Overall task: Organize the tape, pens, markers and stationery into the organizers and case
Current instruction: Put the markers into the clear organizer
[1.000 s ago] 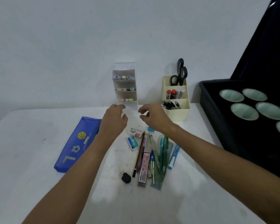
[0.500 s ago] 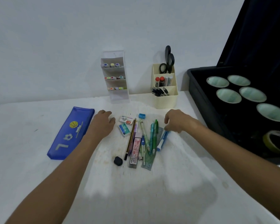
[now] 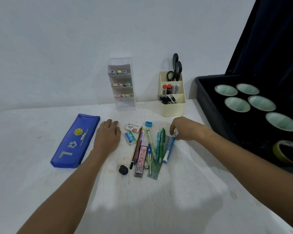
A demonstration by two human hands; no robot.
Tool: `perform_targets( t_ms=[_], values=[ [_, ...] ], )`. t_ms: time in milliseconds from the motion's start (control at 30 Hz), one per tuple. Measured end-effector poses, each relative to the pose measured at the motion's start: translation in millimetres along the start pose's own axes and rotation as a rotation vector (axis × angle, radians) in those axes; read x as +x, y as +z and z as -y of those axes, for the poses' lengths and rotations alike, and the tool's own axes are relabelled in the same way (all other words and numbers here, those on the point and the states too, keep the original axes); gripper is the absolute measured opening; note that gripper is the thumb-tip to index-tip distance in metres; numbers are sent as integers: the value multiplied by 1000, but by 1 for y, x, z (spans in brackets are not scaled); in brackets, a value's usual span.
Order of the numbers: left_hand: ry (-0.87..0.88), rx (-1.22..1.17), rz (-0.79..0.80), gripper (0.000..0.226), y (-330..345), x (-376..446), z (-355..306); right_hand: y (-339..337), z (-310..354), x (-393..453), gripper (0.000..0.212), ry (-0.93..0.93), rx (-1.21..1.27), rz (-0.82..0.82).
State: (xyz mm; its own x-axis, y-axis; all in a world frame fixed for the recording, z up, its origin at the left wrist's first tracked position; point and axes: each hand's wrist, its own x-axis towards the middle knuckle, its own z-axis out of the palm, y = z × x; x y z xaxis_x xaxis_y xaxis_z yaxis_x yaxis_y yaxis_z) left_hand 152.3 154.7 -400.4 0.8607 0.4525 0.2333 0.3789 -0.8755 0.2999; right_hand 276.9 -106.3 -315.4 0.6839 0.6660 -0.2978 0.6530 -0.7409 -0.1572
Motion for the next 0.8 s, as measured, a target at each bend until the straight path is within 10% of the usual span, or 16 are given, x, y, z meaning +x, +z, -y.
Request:
perform_targets(
  t_ms=[367,800],
  values=[
    [-5,-9,-23,38,-1,0,-1,-82,23,-7,24,-180,63,57],
    [-7,-6,-35,38,4,-2,1,-67,96,53,23,-183,475,-759]
  ],
)
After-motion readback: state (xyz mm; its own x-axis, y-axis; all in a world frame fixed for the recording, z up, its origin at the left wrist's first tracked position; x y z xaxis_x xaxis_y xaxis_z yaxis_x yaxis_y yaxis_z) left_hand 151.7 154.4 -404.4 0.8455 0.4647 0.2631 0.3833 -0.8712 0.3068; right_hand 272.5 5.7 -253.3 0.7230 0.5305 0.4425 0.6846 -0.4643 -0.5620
